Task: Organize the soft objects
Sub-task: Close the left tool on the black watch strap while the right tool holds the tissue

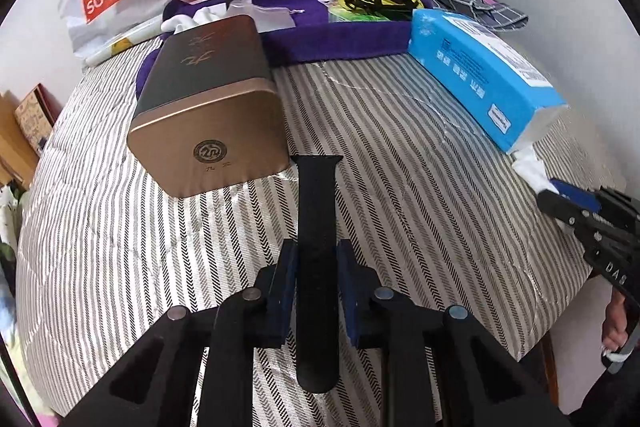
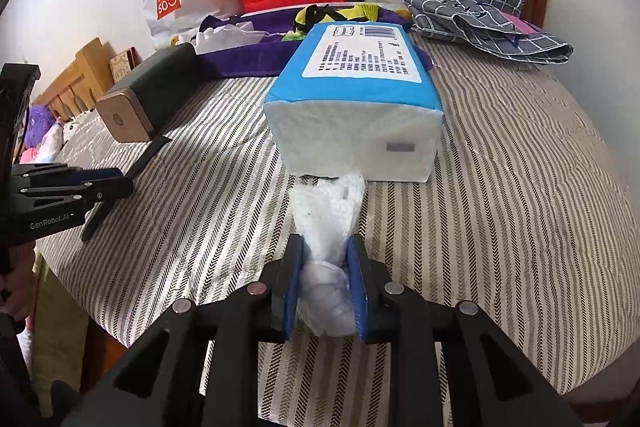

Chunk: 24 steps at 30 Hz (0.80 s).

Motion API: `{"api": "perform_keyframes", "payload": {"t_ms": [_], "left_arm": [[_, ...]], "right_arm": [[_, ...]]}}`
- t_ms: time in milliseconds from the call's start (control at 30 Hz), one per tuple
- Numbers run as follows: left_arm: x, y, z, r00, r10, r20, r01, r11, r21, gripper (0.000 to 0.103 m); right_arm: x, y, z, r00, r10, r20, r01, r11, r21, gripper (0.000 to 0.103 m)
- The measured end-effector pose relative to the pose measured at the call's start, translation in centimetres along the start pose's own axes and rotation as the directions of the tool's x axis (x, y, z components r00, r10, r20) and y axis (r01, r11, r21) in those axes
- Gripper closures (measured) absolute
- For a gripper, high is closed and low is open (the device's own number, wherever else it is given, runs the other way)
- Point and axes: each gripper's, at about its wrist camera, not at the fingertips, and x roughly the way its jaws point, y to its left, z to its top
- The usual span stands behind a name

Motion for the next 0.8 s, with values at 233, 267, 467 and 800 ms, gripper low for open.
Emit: {"api": "perform_keyframes", "payload": {"t_ms": [233,267,467,800], "left_arm": [[0.1,0.8,0.0,0.997,-0.079,0.002,0.079,0.996,-0.04,0.075],[0.1,0.7,0.0,0.997,-0.074,0.004,0.074,0.997,-0.039,0.075],[0.0,-0.5,-0.3,1.0,-0.004,0.025,0.004,1.0,-0.008,0.083],[-0.9,0.1,-0.6,0.999,-0.041,0.012,0.041,0.997,-0.059,0.083]], "right_arm": [[0.1,0.6,0.1,1.0,0.019,-0.004,-0.019,1.0,-0.018,0.066],[0.2,0.8,0.1,1.0,0.021,-0.003,-0.021,0.999,-0.025,0.06],[0.5,1.6,0.0,0.999,-0.042,0.026,0.043,0.998,-0.055,0.074],[-1.1,1.6,0.1,0.999,-0.039,0.011,0.04,0.998,-0.057,0.087]]}}
